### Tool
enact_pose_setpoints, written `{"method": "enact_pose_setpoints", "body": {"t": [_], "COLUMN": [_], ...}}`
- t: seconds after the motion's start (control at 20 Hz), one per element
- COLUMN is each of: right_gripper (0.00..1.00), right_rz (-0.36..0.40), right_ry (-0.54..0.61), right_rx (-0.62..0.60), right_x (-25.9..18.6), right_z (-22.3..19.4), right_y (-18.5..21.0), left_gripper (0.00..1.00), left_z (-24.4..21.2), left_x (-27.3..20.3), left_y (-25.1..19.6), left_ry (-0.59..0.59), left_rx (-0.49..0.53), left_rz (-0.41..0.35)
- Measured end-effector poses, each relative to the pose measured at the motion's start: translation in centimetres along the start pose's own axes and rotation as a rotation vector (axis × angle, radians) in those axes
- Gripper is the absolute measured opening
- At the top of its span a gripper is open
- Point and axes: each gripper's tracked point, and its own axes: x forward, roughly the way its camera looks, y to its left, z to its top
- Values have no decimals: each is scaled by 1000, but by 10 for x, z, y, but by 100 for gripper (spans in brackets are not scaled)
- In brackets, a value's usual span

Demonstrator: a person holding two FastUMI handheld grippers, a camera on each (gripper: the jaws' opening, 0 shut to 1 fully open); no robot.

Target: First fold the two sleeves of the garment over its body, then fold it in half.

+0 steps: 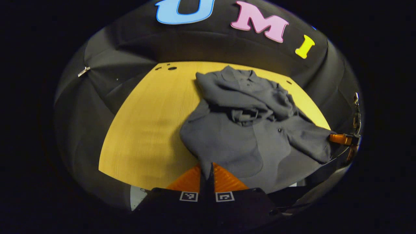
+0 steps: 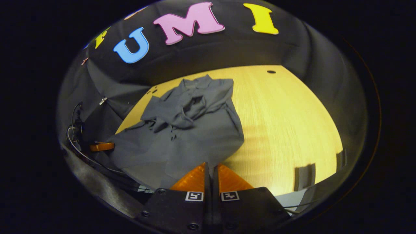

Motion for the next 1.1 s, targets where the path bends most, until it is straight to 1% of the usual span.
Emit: {"method": "enact_pose_setpoints", "body": {"t": [0.1,0.25,0.4,0.5,0.7,0.95,1.1], "right_gripper": [5,5,5,5,5,5,5], "right_rz": [-9,-3,-4,-21,-56,-64,-68], "right_ry": [-71,-172,-230,-257,-260,-280,-262], "right_rx": [-17,-8,-21,-29,-35,20,61], "right_x": [0,8,29,46,81,126,170], "right_z": [39,92,138,166,193,224,230], "right_y": [-2,-1,-5,-12,-28,-47,-62], "left_gripper": [5,5,6,5,5,5,5], "left_z": [34,85,139,174,220,252,265], "left_x": [0,5,23,42,78,120,157], "left_y": [1,3,7,8,6,11,14], "left_ry": [-50,-131,-204,-247,-280,-289,-291], "left_rx": [-3,-15,-17,-3,4,20,21], "left_rz": [0,-12,-13,-5,-3,22,38]}}
